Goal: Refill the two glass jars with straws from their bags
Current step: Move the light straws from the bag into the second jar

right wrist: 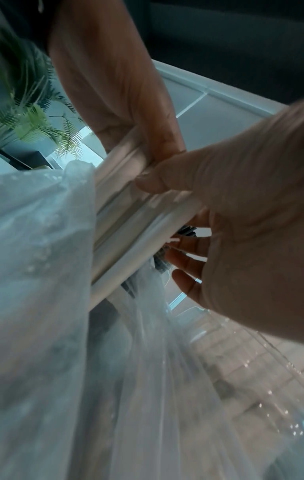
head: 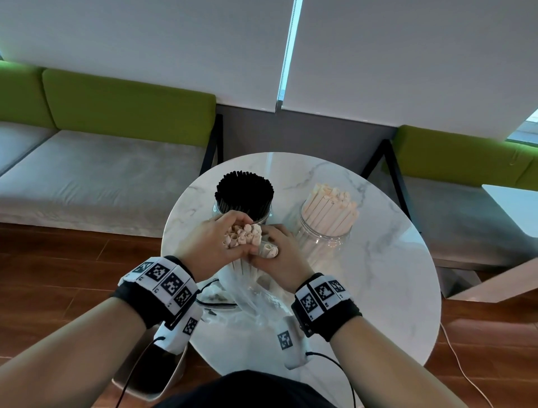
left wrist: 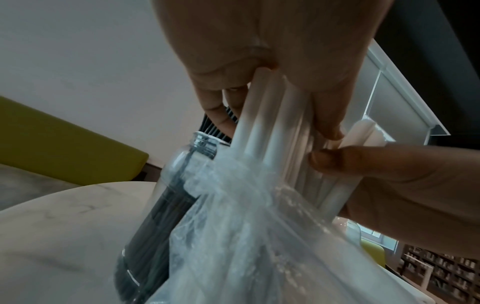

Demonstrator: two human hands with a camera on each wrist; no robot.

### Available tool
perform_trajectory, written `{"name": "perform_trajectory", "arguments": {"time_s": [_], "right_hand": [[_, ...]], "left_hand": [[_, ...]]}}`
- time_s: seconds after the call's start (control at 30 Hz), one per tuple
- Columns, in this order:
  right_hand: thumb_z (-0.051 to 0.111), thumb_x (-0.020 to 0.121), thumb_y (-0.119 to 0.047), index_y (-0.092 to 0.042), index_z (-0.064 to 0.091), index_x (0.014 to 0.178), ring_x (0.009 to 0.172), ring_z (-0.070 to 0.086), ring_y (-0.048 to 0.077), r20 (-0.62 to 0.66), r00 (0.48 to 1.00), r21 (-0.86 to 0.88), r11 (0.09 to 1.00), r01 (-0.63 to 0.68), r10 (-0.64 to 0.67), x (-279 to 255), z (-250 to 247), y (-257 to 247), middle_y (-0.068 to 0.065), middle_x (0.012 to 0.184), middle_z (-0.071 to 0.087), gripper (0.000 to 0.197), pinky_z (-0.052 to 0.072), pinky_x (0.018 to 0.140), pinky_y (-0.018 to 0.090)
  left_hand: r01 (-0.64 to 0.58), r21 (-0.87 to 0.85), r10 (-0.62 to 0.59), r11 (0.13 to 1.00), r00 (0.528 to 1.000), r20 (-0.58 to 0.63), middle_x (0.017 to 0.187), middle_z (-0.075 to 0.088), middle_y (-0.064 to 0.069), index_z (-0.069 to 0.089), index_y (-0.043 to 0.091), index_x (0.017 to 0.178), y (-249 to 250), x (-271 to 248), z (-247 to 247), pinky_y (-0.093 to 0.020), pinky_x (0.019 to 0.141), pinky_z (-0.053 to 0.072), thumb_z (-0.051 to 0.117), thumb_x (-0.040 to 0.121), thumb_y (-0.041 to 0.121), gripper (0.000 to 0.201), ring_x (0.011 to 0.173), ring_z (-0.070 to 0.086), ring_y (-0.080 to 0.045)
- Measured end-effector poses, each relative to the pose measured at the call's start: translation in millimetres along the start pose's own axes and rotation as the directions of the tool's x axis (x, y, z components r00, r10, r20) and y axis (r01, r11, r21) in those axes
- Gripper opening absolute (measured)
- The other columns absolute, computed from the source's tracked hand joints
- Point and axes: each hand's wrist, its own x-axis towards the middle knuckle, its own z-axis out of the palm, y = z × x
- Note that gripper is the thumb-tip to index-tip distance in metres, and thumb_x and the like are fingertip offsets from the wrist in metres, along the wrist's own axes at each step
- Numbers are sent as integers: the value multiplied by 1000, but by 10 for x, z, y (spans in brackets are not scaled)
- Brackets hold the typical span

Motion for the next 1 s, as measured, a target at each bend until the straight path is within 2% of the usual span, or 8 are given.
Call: {"name": "perform_trajectory", "arguments": {"time_s": [0.1,0.23,0.3,0.57,0.67,0.8,0.9,1.0], "right_hand": [[79,68,-27,-21,66,109,105,53,16,7,1000,52,999,-2,2,18,26,-8,-22,94,53,43,39,99,48],[77,66,-20,-22,65,98,93,64,22,-2,998,150,987,-62,63,27,43,2,-3,95,67,35,50,86,52],[75,65,-17,-26,62,95,90,67,24,9,996,199,976,-91,91,18,32,-3,3,95,69,34,53,81,52],[69,67,-23,-46,60,77,71,61,8,-53,987,285,950,-128,149,0,77,-37,-11,75,65,27,51,66,31],[67,71,-23,-39,57,73,64,54,7,-119,983,292,951,-101,140,-12,71,-60,-14,66,60,19,44,61,28],[65,83,-9,-13,53,84,61,50,9,-226,971,284,959,-6,73,-24,-10,-99,-1,67,57,13,43,57,30],[64,86,-8,-11,52,89,67,52,9,-282,958,257,966,29,46,-3,-70,-94,-3,73,55,13,43,61,22],[61,90,-8,-12,52,86,75,61,22,-294,950,376,927,11,108,47,-232,-143,1,77,58,10,47,70,25]], "left_hand": [[-4,16,4,1000,1000,-7,97,58,16,59,30,105,7,5,9,1,71,36,77,71,40,39,83,53,6],[-60,60,60,996,998,-6,105,60,13,64,24,113,-7,-3,32,-2,78,35,73,78,31,36,95,58,-6],[-50,57,50,997,999,-6,102,58,16,64,24,112,-3,-7,33,-1,76,35,72,79,32,34,91,56,-4],[-39,82,42,996,998,-43,87,52,18,60,24,90,26,-2,39,0,70,32,71,79,35,19,77,49,7],[-56,122,64,991,996,-61,91,53,15,63,23,94,36,-1,41,2,71,30,69,82,31,15,75,47,3],[-59,137,68,989,996,-63,92,52,15,63,23,96,33,5,27,2,72,30,65,85,28,13,75,46,3],[-55,152,67,987,995,-72,92,53,16,63,24,95,39,17,23,3,72,28,64,86,29,11,75,45,0],[-50,219,66,974,995,-68,96,55,16,62,28,98,70,36,26,2,71,28,61,87,35,13,79,43,-2]]}}
